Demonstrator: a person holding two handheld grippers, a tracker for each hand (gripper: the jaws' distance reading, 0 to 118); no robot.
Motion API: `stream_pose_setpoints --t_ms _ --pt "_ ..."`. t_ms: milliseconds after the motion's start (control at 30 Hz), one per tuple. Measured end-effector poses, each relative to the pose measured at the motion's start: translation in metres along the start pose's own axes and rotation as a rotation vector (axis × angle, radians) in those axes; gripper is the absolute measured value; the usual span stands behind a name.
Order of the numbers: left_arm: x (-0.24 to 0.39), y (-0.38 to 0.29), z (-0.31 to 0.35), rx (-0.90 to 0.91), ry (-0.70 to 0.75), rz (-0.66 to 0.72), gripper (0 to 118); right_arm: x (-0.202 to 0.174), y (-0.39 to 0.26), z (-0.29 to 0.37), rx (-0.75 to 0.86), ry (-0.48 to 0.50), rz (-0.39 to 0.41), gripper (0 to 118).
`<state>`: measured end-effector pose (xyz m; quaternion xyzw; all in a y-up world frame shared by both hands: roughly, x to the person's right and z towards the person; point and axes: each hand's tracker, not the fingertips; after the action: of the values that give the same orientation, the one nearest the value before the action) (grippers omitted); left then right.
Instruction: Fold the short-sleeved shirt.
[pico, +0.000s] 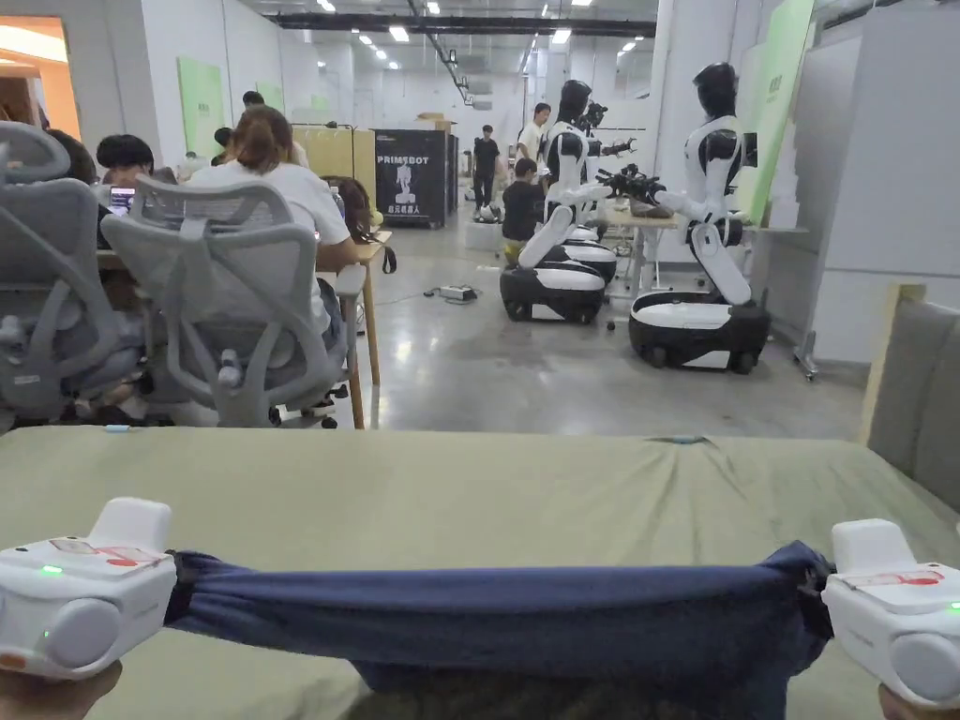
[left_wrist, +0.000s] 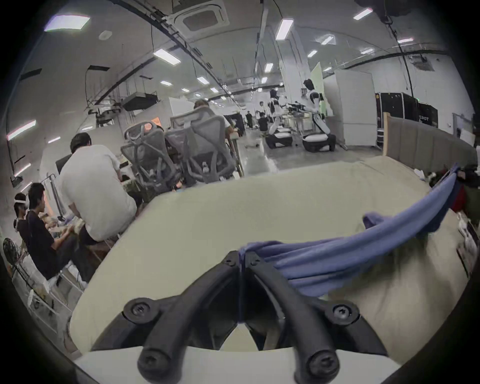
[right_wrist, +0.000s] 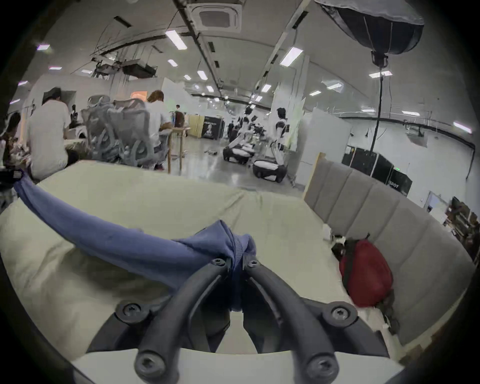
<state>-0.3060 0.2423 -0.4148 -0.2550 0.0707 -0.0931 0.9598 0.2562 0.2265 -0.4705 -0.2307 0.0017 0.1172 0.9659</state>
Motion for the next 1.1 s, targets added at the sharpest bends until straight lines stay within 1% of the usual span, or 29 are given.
stream_pose_setpoints --t_ms 33,100,133,233,300,367,400,433,467,500,533,567,633,733,833,867,900,967,1000,1033,1100 --pt "0.001 -0.022 0.011 -0.027 -0.017 0.008 0 0.0 -0.022 0.008 -0.042 0.033 0.011 7" --pt "0.004 -0.065 0.03 -0.053 -0.038 0.016 0 -0.005 -0.067 0.025 -0.109 0.075 0.003 7" --pt "0.006 -0.086 0.038 -0.076 -0.053 0.031 0 -0.007 -0.089 0.029 -0.152 0.103 0.021 7" --pt "0.013 -0.143 0.052 -0.169 -0.085 0.083 0 -0.013 -0.148 0.039 -0.247 0.124 0.023 7" --pt "0.015 -0.17 0.054 -0.236 -0.095 0.13 0 -0.013 -0.172 0.041 -0.292 0.145 0.005 7" --pt "0.016 -0.186 0.054 -0.259 -0.113 0.144 1 -0.009 -0.179 0.044 -0.293 0.171 -0.045 8" --pt "0.015 -0.189 0.057 -0.248 -0.111 0.148 9 -0.007 -0.177 0.045 -0.274 0.184 -0.078 16" --pt "0.016 -0.185 0.062 -0.224 -0.108 0.177 43 -0.007 -0.168 0.05 -0.263 0.18 -0.083 44" --pt "0.018 -0.177 0.068 -0.194 -0.088 0.18 79 -0.009 -0.159 0.055 -0.257 0.172 -0.078 71" --pt "0.023 -0.168 0.074 -0.154 -0.086 0.171 106 -0.012 -0.145 0.063 -0.221 0.172 -0.075 89" --pt "0.031 -0.157 0.08 -0.111 -0.097 0.157 118 -0.02 -0.129 0.073 -0.152 0.192 -0.069 101" --pt "0.039 -0.147 0.085 -0.064 -0.113 0.141 116 -0.029 -0.116 0.081 -0.094 0.213 -0.074 103" --pt "0.068 -0.122 0.095 0.031 -0.104 0.111 115 -0.058 -0.087 0.101 -0.004 0.239 -0.096 104" --pt "0.111 -0.1 0.099 0.126 -0.136 0.129 114 -0.103 -0.064 0.117 0.096 0.262 -0.145 106" --pt "0.147 -0.095 0.102 0.174 -0.14 0.137 103 -0.144 -0.06 0.127 0.131 0.224 -0.156 99" --pt "0.155 -0.095 0.104 0.188 -0.136 0.128 103 -0.152 -0.062 0.129 0.139 0.217 -0.161 99" --pt "0.162 -0.095 0.106 0.202 -0.131 0.114 89 -0.159 -0.064 0.129 0.141 0.215 -0.166 86" --pt "0.169 -0.096 0.106 0.201 -0.121 0.088 36 -0.168 -0.065 0.131 0.139 0.202 -0.162 26" --pt "0.169 -0.095 0.104 0.189 -0.124 0.077 11 -0.172 -0.066 0.131 0.143 0.185 -0.146 5" --pt "0.166 -0.094 0.103 0.18 -0.128 0.071 0 -0.172 -0.067 0.132 0.16 0.167 -0.127 1" --pt "0.151 -0.092 0.101 0.161 -0.155 0.066 0 -0.172 -0.066 0.133 0.157 0.186 -0.119 0"
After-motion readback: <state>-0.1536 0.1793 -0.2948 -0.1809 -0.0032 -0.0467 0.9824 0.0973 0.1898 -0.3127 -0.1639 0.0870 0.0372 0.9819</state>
